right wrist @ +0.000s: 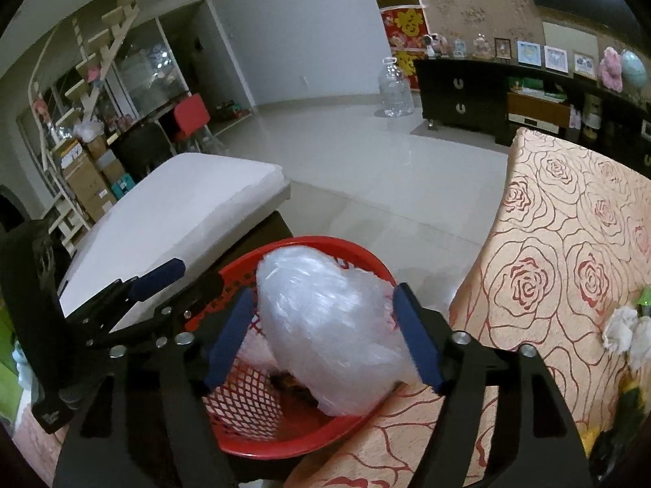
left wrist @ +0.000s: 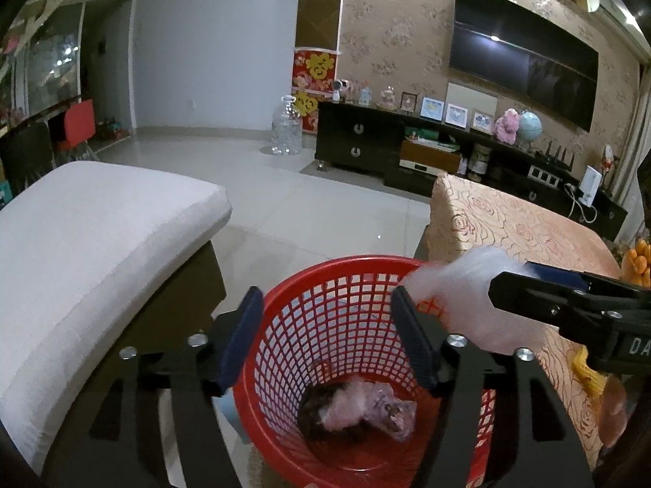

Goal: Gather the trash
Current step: 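Drop the tissue and the clear plastic bag into the red wastebasket with both tools, then move both tools back toward the remaining trash on the table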

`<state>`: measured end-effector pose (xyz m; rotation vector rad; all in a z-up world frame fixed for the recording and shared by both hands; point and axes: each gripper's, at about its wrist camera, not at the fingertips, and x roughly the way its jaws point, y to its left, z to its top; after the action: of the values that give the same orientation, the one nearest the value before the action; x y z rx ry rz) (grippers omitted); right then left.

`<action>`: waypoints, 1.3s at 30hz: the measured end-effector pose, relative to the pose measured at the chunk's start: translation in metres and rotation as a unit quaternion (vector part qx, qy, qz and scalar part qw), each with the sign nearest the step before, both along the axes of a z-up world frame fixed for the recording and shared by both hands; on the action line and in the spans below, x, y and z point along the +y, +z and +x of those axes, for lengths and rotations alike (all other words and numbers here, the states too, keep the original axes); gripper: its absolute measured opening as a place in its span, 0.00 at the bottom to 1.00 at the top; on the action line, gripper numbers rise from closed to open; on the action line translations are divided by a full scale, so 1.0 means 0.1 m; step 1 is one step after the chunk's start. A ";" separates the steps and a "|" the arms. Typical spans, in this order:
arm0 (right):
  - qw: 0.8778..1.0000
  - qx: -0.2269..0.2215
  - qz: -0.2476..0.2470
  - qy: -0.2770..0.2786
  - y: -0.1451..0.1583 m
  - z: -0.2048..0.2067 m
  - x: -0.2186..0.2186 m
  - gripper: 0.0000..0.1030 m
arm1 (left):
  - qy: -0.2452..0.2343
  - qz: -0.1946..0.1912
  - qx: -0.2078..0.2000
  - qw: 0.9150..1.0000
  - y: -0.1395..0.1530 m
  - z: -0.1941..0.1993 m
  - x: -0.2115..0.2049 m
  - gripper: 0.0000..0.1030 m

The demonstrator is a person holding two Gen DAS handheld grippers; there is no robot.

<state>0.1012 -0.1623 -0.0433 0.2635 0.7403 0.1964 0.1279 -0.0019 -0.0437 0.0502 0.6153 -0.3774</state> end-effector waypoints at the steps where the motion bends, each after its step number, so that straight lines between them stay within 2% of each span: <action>1: 1.000 -0.001 0.002 0.000 0.01 -0.01 0.00 0.70 | 0.001 -0.001 -0.002 1.000 0.02 -0.01 0.01 0.67; 5: 1.000 -0.006 0.004 -0.005 0.10 -0.09 0.01 0.72 | 0.006 -0.002 -0.001 1.000 0.07 -0.06 0.05 0.77; 13: 0.998 -0.034 -0.011 -0.048 0.35 -0.52 -0.08 0.75 | -0.010 0.024 -0.027 0.999 0.34 -0.37 0.08 0.87; 17: 0.995 -0.045 -0.035 -0.082 0.46 -0.82 -0.15 0.78 | -0.017 0.005 -0.030 0.999 0.50 -0.53 0.10 0.91; 23: 0.983 -0.065 -0.089 -0.150 0.57 -1.33 -0.39 0.85 | -0.041 -0.005 -0.043 0.998 0.70 -0.76 -0.05 0.92; 29: 0.967 -0.070 -0.143 -0.201 0.62 -1.76 -0.70 0.86 | -0.061 -0.022 -0.037 0.997 0.80 -0.80 -0.28 0.92; 36: 0.953 -0.054 -0.153 -0.256 0.55 -2.17 -1.12 0.89 | -0.082 -0.025 -0.019 0.996 0.82 -0.74 -0.53 0.92; 39: 0.946 -0.044 -0.152 -0.283 0.50 -2.32 -1.32 0.89 | -0.097 -0.005 -0.017 0.995 0.81 -0.72 -0.67 0.92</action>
<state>-0.1313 -0.2946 0.0071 0.1624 0.5700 -0.4488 0.0555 -0.0689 0.0371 0.1067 0.5767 -0.5662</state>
